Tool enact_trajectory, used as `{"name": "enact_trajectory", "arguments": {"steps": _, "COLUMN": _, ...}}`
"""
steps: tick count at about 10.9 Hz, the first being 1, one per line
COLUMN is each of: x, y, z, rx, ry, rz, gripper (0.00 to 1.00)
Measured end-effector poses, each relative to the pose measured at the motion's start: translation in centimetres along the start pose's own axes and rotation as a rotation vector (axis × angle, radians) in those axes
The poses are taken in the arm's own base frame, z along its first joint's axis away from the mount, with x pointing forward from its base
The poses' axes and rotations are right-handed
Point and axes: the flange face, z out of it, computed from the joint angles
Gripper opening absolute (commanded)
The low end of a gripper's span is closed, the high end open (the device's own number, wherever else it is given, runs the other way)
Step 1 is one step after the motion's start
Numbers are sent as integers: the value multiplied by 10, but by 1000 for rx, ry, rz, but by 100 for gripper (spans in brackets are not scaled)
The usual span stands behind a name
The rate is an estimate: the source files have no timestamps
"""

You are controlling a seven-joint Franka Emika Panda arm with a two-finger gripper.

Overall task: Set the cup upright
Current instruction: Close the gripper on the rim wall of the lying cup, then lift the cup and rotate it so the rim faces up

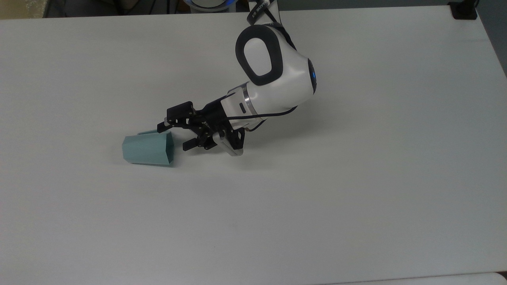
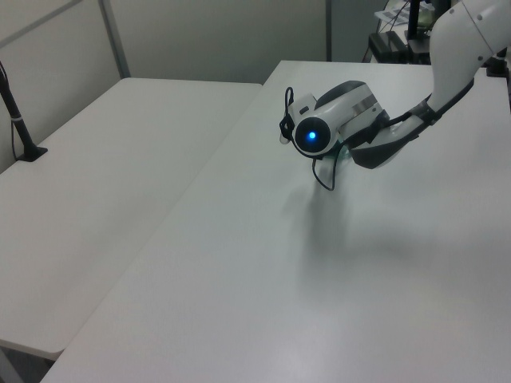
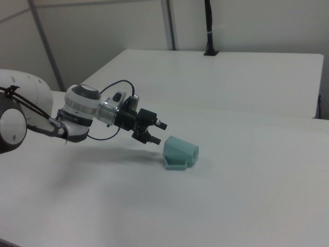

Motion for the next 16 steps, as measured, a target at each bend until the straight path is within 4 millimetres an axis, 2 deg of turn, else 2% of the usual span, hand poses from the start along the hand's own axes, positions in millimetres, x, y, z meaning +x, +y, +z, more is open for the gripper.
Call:
{"name": "enact_trajectory", "arguments": {"steps": 2, "x": 0, "y": 2, "z": 16, "rx": -2, "ry": -19, "rz": 10, "gripper": 96}}
{"name": "enact_trajectory", "arguments": {"steps": 3, "x": 1, "y": 6, "z": 24, "rx": 0, "ry": -26, "rz": 16, "gripper": 89}}
{"name": "enact_trajectory", "arguments": {"steps": 4, "x": 2, "y": 9, "z": 30, "rx": 6, "ry": -28, "rz": 22, "gripper": 78}}
{"name": "enact_trajectory", "arguments": {"steps": 8, "x": 2, "y": 7, "z": 40, "rx": 11, "ry": -34, "rz": 20, "gripper": 11}}
{"name": "enact_trajectory", "arguments": {"steps": 9, "x": 1, "y": 4, "z": 41, "rx": 10, "ry": -35, "rz": 16, "gripper": 0}}
{"name": "enact_trajectory", "arguments": {"steps": 16, "x": 2, "y": 5, "z": 44, "rx": -22, "ry": -14, "rz": -26, "gripper": 0}}
